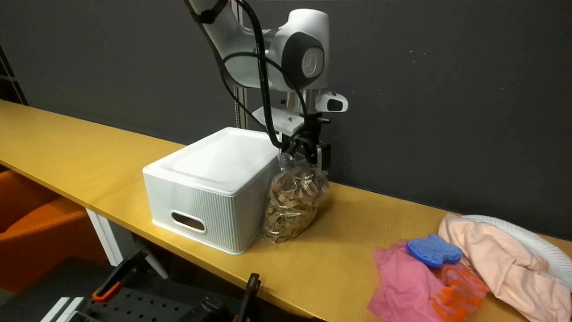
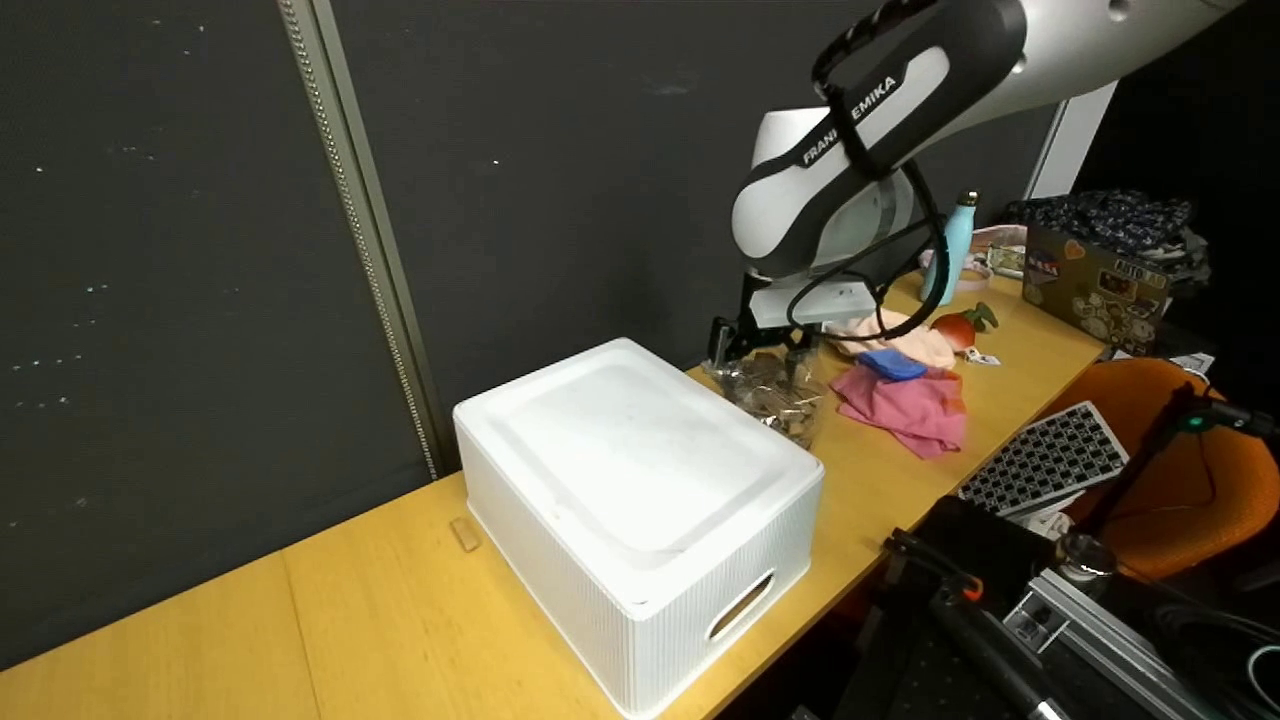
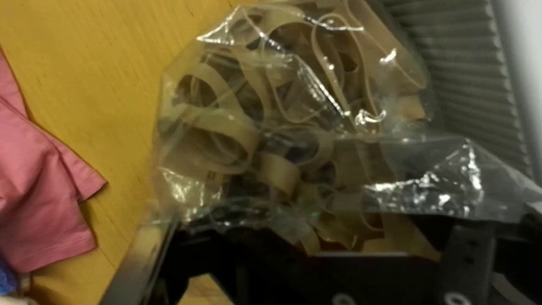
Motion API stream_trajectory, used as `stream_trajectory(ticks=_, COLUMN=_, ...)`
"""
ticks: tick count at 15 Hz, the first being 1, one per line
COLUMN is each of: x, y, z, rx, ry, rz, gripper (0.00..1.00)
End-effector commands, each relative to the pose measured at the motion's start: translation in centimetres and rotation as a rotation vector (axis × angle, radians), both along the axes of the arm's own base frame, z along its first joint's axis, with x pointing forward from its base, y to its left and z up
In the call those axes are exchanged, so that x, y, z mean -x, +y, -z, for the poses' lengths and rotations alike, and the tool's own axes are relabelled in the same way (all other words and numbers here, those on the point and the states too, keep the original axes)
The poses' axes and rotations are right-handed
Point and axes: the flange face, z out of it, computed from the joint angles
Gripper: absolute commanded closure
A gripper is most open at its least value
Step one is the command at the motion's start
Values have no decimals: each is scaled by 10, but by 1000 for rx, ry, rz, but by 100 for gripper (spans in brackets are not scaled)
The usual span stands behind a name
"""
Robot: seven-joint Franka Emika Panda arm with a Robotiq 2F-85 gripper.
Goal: Place some rubber bands from the plastic on top of the white container.
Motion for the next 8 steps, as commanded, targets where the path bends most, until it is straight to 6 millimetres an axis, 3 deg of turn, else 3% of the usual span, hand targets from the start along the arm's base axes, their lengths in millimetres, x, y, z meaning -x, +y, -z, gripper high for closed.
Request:
stream_trajectory(ticks=1, x=-2, y=-1, z=12, rx=-11, ry=-10, rz=3, gripper=37)
stream_trajectory(ticks=8, x=2, y=-8, z=10, rx=-7, ry=-14, rz=25, gripper=90)
